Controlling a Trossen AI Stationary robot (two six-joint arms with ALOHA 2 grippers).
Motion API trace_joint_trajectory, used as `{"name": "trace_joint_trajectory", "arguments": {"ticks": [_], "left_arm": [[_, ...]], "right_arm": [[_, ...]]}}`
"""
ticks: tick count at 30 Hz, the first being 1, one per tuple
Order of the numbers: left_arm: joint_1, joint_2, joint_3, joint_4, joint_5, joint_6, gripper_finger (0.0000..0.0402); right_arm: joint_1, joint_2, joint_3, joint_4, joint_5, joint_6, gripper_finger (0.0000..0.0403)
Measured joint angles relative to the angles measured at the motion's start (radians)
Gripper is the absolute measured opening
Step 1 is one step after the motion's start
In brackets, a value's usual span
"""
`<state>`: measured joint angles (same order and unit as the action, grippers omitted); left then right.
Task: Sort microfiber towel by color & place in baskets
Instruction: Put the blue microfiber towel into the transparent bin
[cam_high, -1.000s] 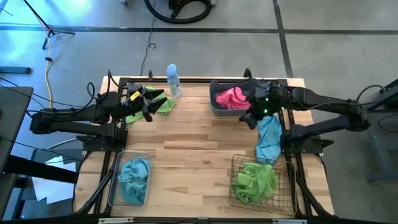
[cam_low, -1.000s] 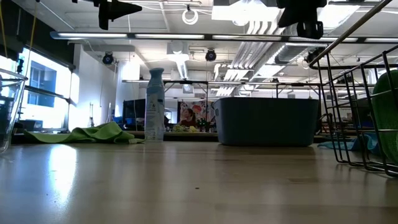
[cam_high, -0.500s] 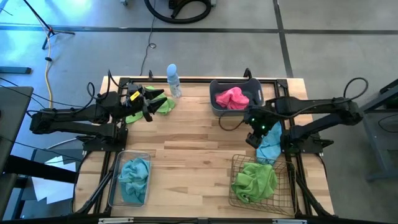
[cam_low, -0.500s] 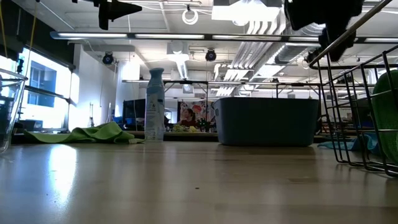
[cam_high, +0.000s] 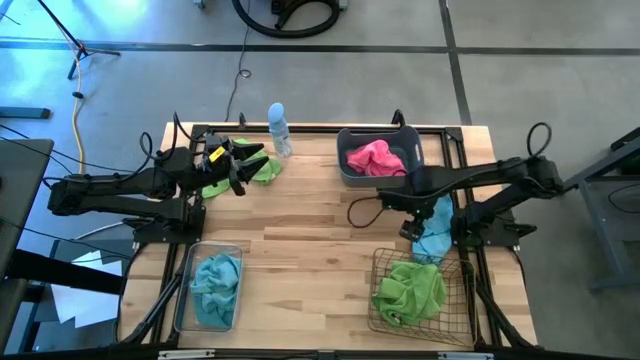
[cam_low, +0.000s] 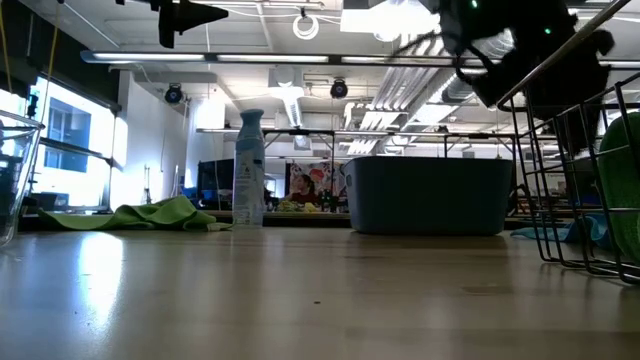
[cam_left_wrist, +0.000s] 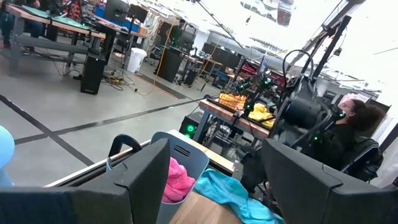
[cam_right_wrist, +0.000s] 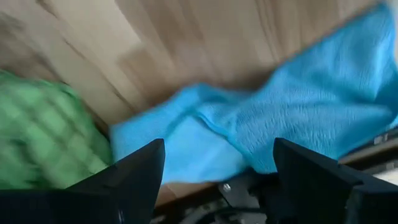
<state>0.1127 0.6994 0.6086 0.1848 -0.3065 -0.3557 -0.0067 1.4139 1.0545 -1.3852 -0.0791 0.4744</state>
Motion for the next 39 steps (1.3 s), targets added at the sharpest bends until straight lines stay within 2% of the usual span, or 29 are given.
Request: {"name": "trace_joint_trajectory", "arguments": {"ticks": [7, 12, 20, 25, 33, 39], "left_arm": [[0.0, 0.0, 0.0, 0.0, 0.0, 0.001, 0.0243], [0.0, 0.0, 0.0, 0.0, 0.0, 0.002, 0.0243], [0.0, 0.0, 0.0, 0.0, 0.0, 0.002, 0.0243], [0.0, 0.0, 0.0, 0.0, 0.0, 0.001, 0.0243], [0.0, 0.0, 0.0, 0.0, 0.0, 0.001, 0.0243], [0.0, 0.0, 0.0, 0.0, 0.0, 0.001, 0.0243]], "right_arm": [[0.0, -0.034, -0.165, 0.023, -0.076, 0.021, 0.0296], [0.0, -0.039, -0.219, 0.034, -0.016, 0.035, 0.0296], [-0.002, -0.039, -0.327, 0.169, 0.001, 0.187, 0.0296], [-0.002, -0.039, -0.355, 0.217, 0.001, 0.265, 0.0296], [-0.005, -0.039, -0.392, 0.296, 0.001, 0.233, 0.0296], [-0.023, -0.039, -0.424, 0.356, -0.026, 0.287, 0.0296]]}}
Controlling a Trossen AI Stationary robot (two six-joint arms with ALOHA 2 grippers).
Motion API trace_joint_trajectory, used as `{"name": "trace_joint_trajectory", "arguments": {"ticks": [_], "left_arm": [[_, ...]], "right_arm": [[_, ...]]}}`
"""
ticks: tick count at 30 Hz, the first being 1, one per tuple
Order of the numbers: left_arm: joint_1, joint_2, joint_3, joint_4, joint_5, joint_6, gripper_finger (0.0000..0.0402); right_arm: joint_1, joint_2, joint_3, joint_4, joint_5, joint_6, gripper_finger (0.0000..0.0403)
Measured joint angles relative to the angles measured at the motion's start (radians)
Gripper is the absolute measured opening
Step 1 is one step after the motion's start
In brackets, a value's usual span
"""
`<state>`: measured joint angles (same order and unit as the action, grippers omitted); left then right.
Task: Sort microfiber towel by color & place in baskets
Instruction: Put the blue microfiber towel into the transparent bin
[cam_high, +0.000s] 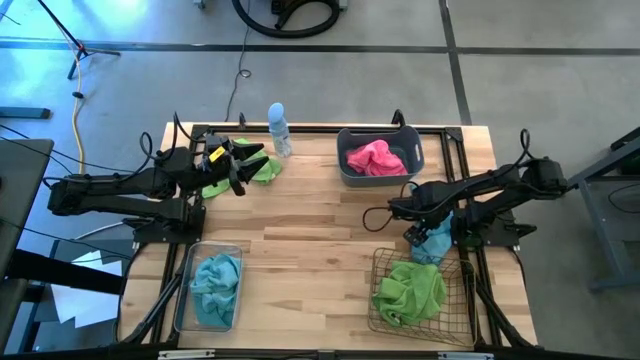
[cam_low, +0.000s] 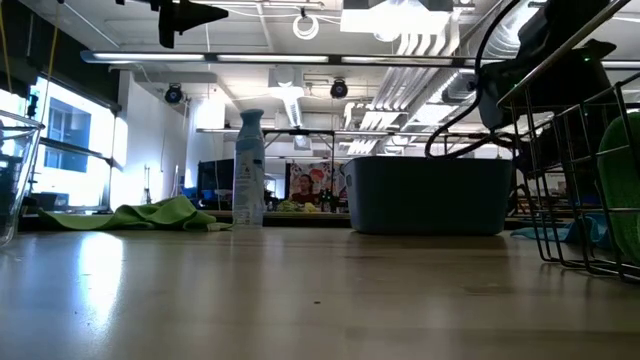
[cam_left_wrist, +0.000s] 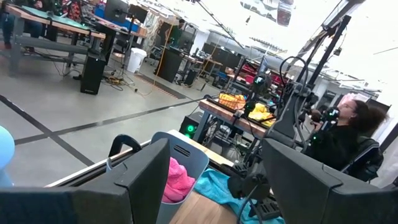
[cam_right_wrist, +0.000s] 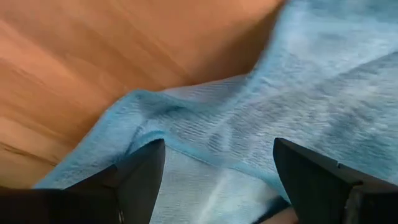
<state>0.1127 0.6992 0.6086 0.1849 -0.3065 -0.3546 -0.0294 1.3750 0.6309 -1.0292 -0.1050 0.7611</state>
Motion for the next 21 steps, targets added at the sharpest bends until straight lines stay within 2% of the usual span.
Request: {"name": "trace_joint_trajectory", "arguments": {"ticks": [3, 9, 15, 21], "left_arm": [[0.0, 0.0, 0.0, 0.0, 0.0, 0.001, 0.0243], [0.0, 0.0, 0.0, 0.0, 0.0, 0.0, 0.0243], [0.0, 0.0, 0.0, 0.0, 0.0, 0.0, 0.0243], [0.0, 0.0, 0.0, 0.0, 0.0, 0.007, 0.0243]], "right_arm": [[-0.006, 0.0, -0.013, 0.063, -0.035, 0.002, 0.0296], [-0.006, 0.0, -0.013, 0.167, -0.04, 0.023, 0.0296], [-0.004, 0.0, -0.011, 0.343, -0.071, 0.045, 0.0296], [-0.003, 0.0, -0.011, 0.361, -0.046, 0.126, 0.0294]]}}
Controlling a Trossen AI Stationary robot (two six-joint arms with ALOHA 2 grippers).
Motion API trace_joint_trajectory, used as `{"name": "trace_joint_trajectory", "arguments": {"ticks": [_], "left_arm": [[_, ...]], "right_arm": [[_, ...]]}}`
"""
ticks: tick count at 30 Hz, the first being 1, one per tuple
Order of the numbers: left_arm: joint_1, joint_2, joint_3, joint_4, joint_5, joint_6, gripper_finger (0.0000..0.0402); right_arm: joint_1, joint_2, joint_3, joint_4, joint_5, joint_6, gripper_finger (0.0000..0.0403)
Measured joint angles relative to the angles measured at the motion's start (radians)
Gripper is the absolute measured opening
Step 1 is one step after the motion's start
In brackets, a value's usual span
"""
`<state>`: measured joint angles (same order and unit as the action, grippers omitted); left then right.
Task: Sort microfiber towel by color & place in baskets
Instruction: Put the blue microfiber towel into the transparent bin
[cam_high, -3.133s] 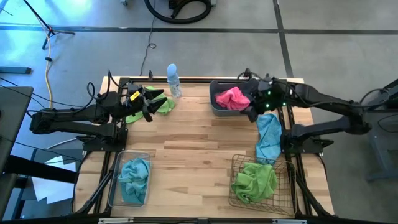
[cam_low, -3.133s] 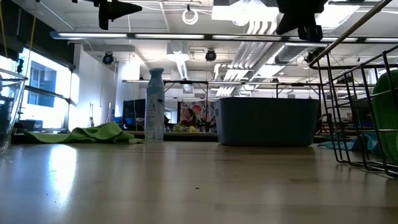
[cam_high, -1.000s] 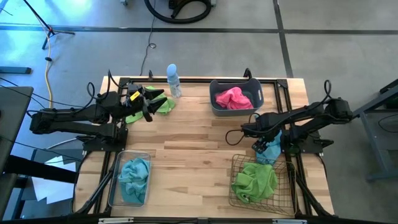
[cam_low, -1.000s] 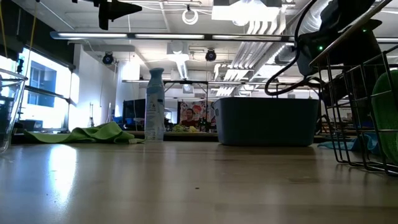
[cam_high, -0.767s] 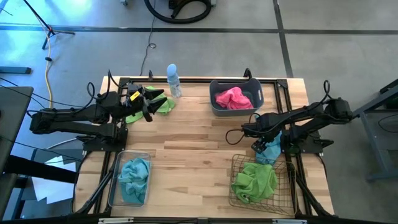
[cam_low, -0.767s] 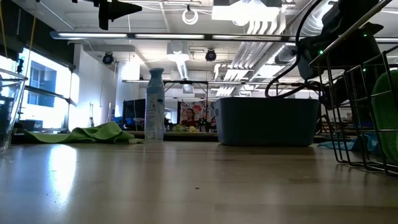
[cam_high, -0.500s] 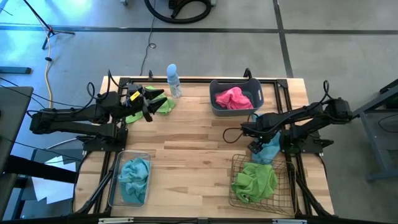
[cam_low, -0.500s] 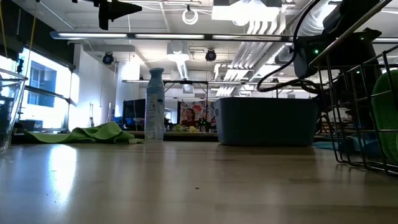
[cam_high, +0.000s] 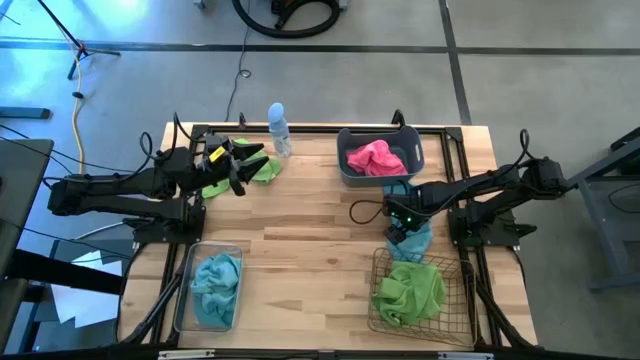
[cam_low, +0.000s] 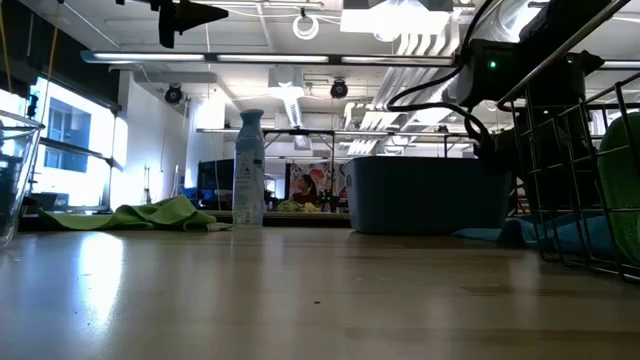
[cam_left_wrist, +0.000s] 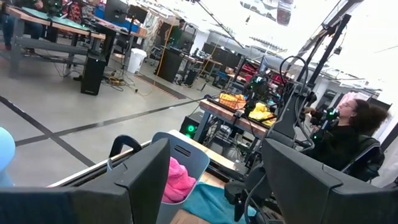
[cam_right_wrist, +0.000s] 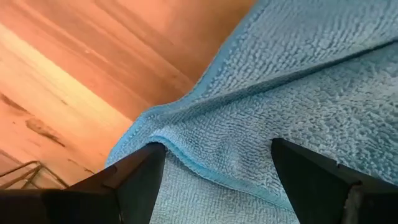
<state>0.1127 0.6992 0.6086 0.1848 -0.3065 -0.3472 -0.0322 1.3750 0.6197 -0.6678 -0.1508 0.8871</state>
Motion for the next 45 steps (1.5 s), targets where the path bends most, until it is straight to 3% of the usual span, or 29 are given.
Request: {"name": "trace_joint_trajectory", "arguments": {"ticks": [3, 5, 8, 11, 13, 22, 30, 36, 45], "left_arm": [[0.0, 0.0, 0.0, 0.0, 0.0, 0.017, 0.0243], [0.0, 0.0, 0.0, 0.0, 0.0, 0.017, 0.0243], [0.0, 0.0, 0.0, 0.0, 0.0, 0.017, 0.0243], [0.0, 0.0, 0.0, 0.0, 0.0, 0.018, 0.0243], [0.0, 0.0, 0.0, 0.0, 0.0, 0.018, 0.0243], [0.0, -0.075, 0.039, 0.003, 0.0, 0.129, 0.0243], [0.0, -0.139, 0.059, -0.002, 0.0, 0.141, 0.0243], [0.0, -0.152, 0.059, 0.0, 0.0, 0.14, 0.0243], [0.0, -0.151, 0.059, -0.007, 0.031, 0.139, 0.0243]], "right_arm": [[0.0, 0.016, 0.001, -0.025, 0.019, 0.003, 0.0274], [0.0, 0.04, 0.005, -0.046, 0.028, -0.003, 0.0239], [-0.001, 0.074, 0.006, -0.062, 0.037, -0.015, 0.0155], [-0.001, 0.085, 0.006, -0.061, 0.029, -0.024, 0.0045], [-0.004, 0.079, 0.008, -0.063, 0.02, -0.049, 0.0017], [-0.025, 0.024, 0.123, -0.216, 0.037, -0.125, 0.0003], [-0.025, -0.02, 0.378, -0.239, 0.068, -0.226, 0.0001], [-0.025, -0.021, 0.546, -0.083, 0.112, -0.3, 0.0001], [0.006, 0.006, 0.572, 0.21, 0.112, -0.302, 0.0]]}}
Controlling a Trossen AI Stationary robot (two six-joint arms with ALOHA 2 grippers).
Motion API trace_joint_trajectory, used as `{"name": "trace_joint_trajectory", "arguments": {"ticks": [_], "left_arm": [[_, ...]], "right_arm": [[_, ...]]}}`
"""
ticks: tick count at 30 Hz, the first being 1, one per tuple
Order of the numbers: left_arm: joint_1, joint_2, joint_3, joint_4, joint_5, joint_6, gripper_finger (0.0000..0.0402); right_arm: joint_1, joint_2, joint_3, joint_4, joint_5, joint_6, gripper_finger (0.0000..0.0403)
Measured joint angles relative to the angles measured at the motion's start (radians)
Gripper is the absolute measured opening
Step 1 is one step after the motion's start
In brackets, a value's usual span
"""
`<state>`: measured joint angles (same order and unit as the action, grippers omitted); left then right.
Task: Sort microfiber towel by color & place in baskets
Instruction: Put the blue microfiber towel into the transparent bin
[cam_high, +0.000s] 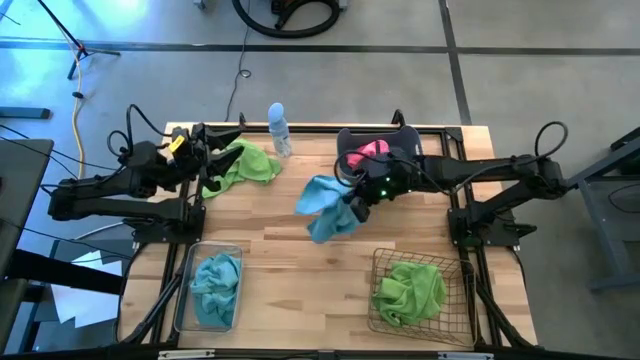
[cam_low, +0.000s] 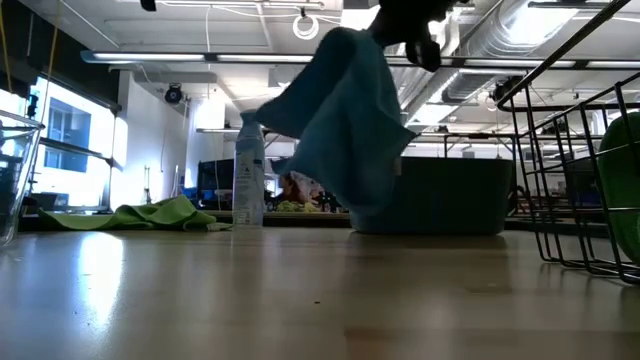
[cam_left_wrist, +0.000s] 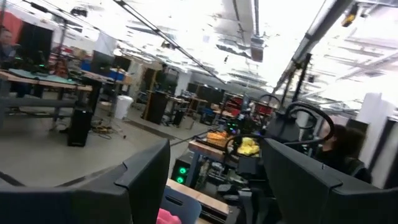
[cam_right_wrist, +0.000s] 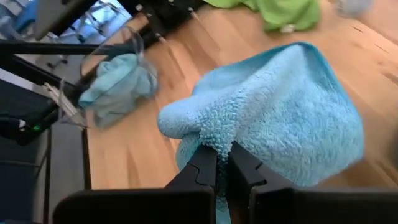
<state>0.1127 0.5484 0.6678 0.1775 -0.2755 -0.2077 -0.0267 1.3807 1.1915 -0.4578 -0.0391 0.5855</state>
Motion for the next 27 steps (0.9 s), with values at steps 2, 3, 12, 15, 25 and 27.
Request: {"name": "trace_joint_trajectory", "arguments": {"ticks": [2, 3, 12, 15, 25, 27], "left_arm": [[0.0, 0.0, 0.0, -0.001, 0.02, 0.0, 0.0243], [0.0, 0.0, 0.0, -0.001, 0.035, 0.0, 0.0243], [-0.001, 0.057, 0.0, -0.056, 0.237, -0.034, 0.0243], [-0.003, 0.105, 0.011, -0.058, 0.242, -0.035, 0.0243], [-0.003, 0.247, 0.146, -0.097, 0.391, -0.075, 0.026], [-0.003, 0.27, 0.161, -0.104, 0.426, -0.098, 0.0265]], "right_arm": [[0.016, 0.025, 0.0, 0.063, -0.001, 0.002, 0.0], [0.024, 0.039, 0.0, 0.094, -0.001, 0.014, 0.0], [0.056, 0.122, 0.077, 0.321, -0.047, 0.045, 0.0], [0.054, 0.133, 0.157, 0.31, -0.043, -0.013, 0.0], [0.053, 0.18, 0.344, 0.218, -0.043, -0.166, 0.0], [0.053, 0.189, 0.367, 0.213, -0.046, -0.192, 0.0]]}}
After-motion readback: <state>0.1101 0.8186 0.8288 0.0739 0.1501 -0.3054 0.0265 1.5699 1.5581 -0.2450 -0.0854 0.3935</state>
